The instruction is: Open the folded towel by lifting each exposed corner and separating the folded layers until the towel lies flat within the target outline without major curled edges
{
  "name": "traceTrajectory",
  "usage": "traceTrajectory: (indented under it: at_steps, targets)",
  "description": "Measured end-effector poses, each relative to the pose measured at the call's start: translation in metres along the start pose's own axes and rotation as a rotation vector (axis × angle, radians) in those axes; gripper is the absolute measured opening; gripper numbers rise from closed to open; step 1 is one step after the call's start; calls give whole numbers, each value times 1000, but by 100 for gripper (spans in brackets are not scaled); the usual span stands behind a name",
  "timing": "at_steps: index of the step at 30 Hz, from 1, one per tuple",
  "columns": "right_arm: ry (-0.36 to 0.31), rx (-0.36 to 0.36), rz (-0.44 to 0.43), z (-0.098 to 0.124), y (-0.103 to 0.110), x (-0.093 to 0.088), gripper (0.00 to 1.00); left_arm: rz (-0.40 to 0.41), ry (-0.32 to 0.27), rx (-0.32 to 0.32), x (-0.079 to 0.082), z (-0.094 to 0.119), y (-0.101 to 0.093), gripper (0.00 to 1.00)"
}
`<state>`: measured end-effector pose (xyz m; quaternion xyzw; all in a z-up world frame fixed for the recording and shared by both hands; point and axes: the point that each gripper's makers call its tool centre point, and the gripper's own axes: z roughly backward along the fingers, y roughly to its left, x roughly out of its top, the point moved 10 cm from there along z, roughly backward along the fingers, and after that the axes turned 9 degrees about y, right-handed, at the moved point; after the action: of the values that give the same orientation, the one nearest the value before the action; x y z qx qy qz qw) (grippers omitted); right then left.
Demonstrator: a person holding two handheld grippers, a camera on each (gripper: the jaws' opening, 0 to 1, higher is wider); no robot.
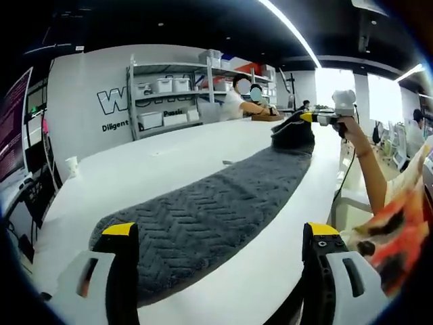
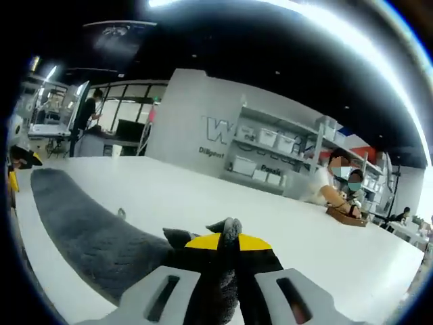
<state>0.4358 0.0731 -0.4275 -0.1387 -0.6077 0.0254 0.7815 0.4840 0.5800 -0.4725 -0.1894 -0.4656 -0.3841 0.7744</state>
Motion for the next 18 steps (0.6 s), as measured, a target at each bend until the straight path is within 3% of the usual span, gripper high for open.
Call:
traceTrajectory:
  at_steps: [6, 18]
  targets:
    - [6, -41, -97, -4, -28, -16, 0, -14, 22, -7, -1, -3, -3, 99]
    - [66, -140, -279, -14, -59, -60, 1, 4, 5, 2, -2, 0, -1, 99]
